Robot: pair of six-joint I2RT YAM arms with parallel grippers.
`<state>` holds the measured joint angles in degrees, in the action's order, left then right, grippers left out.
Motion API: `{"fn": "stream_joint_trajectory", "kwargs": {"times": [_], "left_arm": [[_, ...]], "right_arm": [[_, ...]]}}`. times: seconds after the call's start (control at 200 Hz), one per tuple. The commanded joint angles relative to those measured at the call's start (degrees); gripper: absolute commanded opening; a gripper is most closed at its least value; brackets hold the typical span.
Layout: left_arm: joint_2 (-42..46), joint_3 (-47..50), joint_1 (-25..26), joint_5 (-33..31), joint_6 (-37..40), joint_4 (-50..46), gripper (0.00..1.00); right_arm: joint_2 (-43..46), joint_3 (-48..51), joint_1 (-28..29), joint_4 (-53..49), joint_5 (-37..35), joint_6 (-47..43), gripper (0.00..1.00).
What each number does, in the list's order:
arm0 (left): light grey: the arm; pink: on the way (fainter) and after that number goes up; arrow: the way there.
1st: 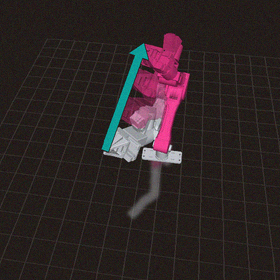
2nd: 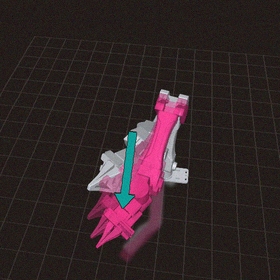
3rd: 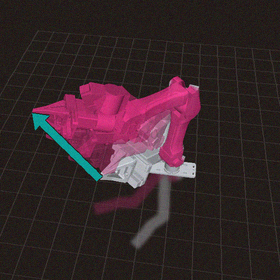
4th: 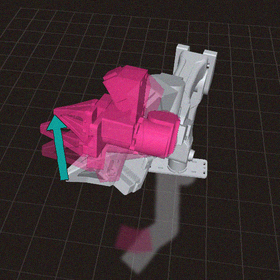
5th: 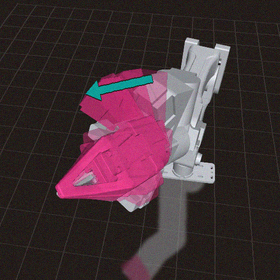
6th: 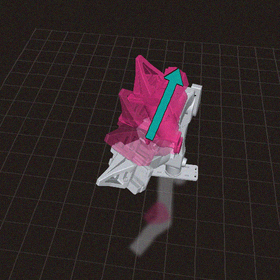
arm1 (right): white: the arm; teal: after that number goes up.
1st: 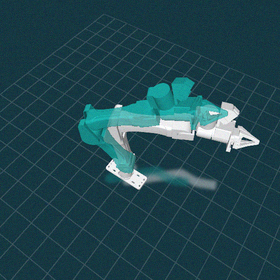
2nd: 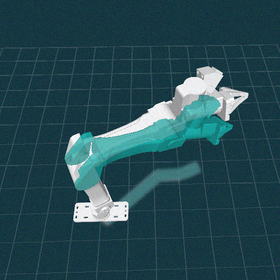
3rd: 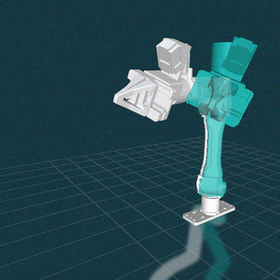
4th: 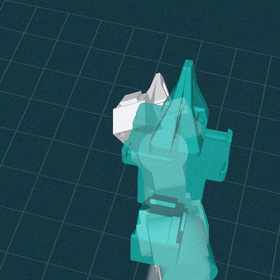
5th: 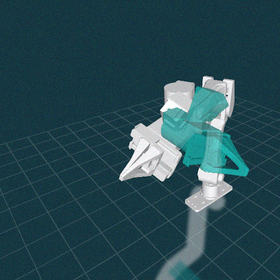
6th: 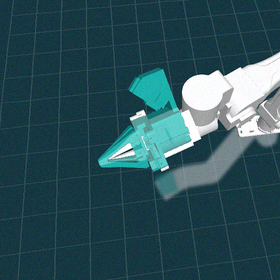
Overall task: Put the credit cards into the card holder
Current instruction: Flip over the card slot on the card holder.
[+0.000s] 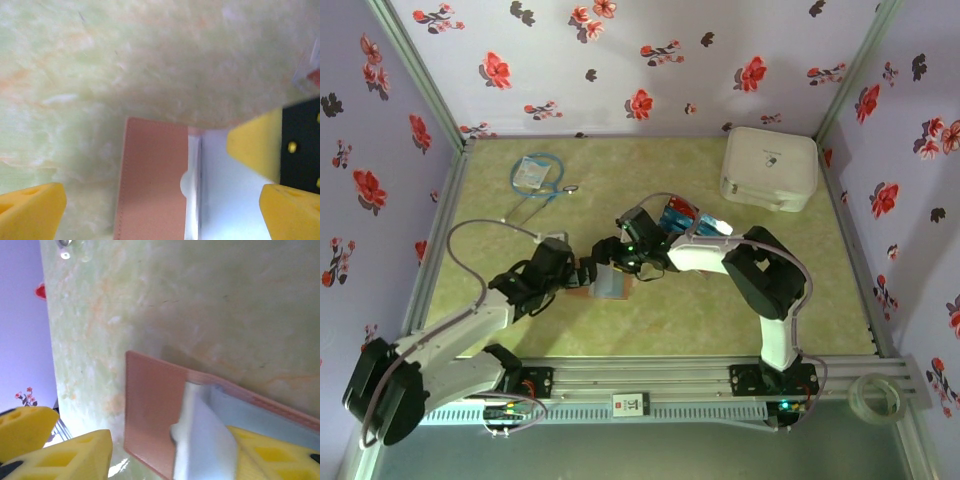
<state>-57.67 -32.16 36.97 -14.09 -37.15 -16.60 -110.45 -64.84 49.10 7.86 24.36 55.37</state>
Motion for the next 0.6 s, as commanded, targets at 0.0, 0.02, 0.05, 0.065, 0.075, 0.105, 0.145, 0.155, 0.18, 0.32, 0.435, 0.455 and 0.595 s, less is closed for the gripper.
{"fn": "stream_joint_trajectory", "kwargs": {"times": [0.0,0.02,0.05,0.065,0.075,0.105,0.145,0.155,0.18,0.32,0.435,0.455,0.595], "left_arm": [[3.1,-2.2,-2.3,-2.4,-2.2,-2.6,1.0],[3.5,-2.4,-2.6,-2.4,-2.3,-2.8,1.0],[3.9,-2.6,-3.1,-2.4,-2.3,-3.1,1.0],[4.0,-2.6,-3.3,-2.4,-2.2,-3.2,1.0],[4.1,-2.7,-3.5,-2.4,-2.2,-3.3,1.0],[4.3,-3.0,-3.8,-2.4,-2.2,-3.4,1.0],[4.3,-3.3,-4.3,-2.3,-2.2,-3.7,1.0],[4.3,-3.4,-4.4,-2.3,-2.2,-3.8,1.0],[4.2,-3.6,-4.6,-2.3,-2.2,-3.8,1.0],[4.1,-3.9,-5.7,-2.1,-2.4,-3.9,1.0],[4.1,-3.6,-6.3,-1.9,-2.7,-3.9,1.0],[4.1,-3.6,-6.4,-1.9,-2.7,-3.9,1.0],[4.1,-3.3,-7.1,-1.5,-2.9,-4.1,1.0]], "right_arm": [[2.2,-2.7,1.4,0.0,1.0,1.0,0.58],[2.0,-3.0,1.5,0.0,0.9,1.1,0.58],[1.7,-3.7,1.8,-0.1,0.7,1.3,0.59],[1.4,-4.0,2.0,-0.1,0.6,1.3,0.58],[1.3,-4.2,2.1,-0.1,0.6,1.4,0.58],[0.6,-4.9,2.5,-0.2,0.4,1.5,0.58],[-0.6,-5.9,2.9,-0.4,0.2,1.6,0.59],[-0.8,-6.2,3.0,-0.4,0.1,1.8,0.59],[-1.7,-6.7,3.2,-0.1,-0.1,2.1,0.58],[-6.5,-9.6,4.3,1.9,-1.1,3.7,0.59],[-9.6,-10.8,4.4,4.7,-1.2,5.4,0.58],[-10.0,-10.9,4.3,5.1,-1.0,5.6,0.58],[-10.2,-12.5,4.3,4.8,0.2,5.1,0.58]]}}
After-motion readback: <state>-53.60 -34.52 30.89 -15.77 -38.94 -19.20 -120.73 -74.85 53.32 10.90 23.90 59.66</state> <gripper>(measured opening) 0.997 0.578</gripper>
